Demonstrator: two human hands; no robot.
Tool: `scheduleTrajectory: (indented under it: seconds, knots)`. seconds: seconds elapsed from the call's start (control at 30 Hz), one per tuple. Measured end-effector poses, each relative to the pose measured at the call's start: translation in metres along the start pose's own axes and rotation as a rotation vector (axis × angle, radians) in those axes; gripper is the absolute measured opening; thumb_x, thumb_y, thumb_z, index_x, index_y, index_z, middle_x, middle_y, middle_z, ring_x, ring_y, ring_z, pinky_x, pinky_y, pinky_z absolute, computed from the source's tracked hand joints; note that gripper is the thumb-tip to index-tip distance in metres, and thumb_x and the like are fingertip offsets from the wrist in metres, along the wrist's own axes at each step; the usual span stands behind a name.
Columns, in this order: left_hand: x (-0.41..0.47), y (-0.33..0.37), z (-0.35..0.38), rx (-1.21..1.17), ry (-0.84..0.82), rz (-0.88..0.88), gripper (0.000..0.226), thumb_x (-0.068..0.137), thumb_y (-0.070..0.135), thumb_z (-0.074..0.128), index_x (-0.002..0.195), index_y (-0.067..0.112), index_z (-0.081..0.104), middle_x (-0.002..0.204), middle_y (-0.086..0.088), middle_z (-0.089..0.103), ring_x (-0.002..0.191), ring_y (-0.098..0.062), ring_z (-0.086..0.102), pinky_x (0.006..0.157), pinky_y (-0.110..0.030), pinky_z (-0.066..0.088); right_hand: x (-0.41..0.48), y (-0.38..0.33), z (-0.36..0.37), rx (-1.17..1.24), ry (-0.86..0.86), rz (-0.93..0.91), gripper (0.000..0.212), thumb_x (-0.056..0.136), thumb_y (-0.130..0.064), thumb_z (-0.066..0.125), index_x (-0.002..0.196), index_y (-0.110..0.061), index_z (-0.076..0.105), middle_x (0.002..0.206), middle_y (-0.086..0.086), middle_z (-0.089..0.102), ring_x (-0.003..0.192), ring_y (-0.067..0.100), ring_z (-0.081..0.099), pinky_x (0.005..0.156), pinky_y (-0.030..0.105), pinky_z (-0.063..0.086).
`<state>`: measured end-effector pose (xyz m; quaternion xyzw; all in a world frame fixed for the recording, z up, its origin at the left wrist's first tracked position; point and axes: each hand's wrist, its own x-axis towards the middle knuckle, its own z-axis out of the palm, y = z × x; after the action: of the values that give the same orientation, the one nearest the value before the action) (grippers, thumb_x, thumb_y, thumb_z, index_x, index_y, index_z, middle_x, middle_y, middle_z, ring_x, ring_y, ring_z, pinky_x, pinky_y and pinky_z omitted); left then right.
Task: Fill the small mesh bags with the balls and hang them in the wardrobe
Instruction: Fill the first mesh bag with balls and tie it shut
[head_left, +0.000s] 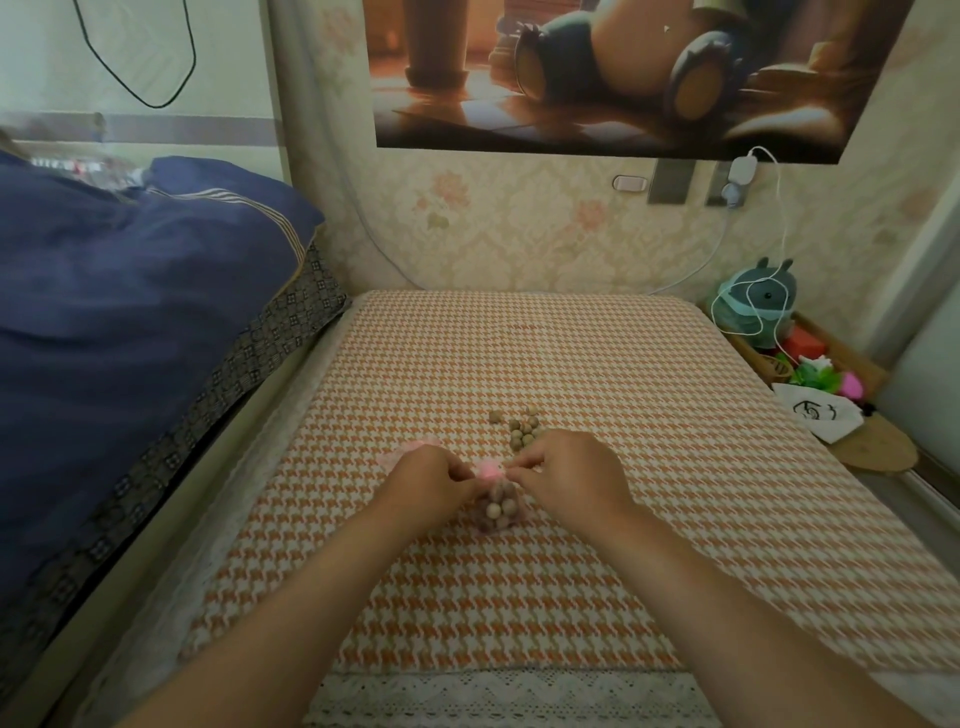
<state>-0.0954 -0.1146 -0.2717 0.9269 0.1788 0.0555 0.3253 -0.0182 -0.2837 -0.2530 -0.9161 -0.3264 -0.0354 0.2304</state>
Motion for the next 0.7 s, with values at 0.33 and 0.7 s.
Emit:
scheduleTrajectory:
  seconds: [0.33, 0.7]
  knots:
    - [-0.005, -0.009, -0.010, 0.168, -0.139, 0.018, 0.048, 0.091, 0.041, 0.058, 0.053, 0.012, 0.055, 0.053, -0.005, 0.049, 0.053, -0.016, 0.045, 0.059, -0.034, 0.042, 0.001, -0.009, 0.002, 0.028, -0.159, -0.164, 0.017, 0.089, -0.046, 0.073, 0.097, -0.034, 0.082, 0.099, -0.014, 0.076, 0.091, 0.005, 0.066, 0.080, 0.029, 0.053]
    - [-0.012, -0.009, -0.011, 0.094, 0.033, 0.140, 0.035, 0.089, 0.020, 0.060, 0.055, 0.021, 0.054, 0.069, 0.000, 0.053, 0.058, -0.007, 0.046, 0.057, -0.023, 0.037, -0.001, -0.019, 0.016, 0.136, -0.130, 0.024, 0.012, 0.089, -0.039, 0.075, 0.089, -0.030, 0.084, 0.085, -0.011, 0.078, 0.072, 0.000, 0.065, 0.066, 0.023, 0.053]
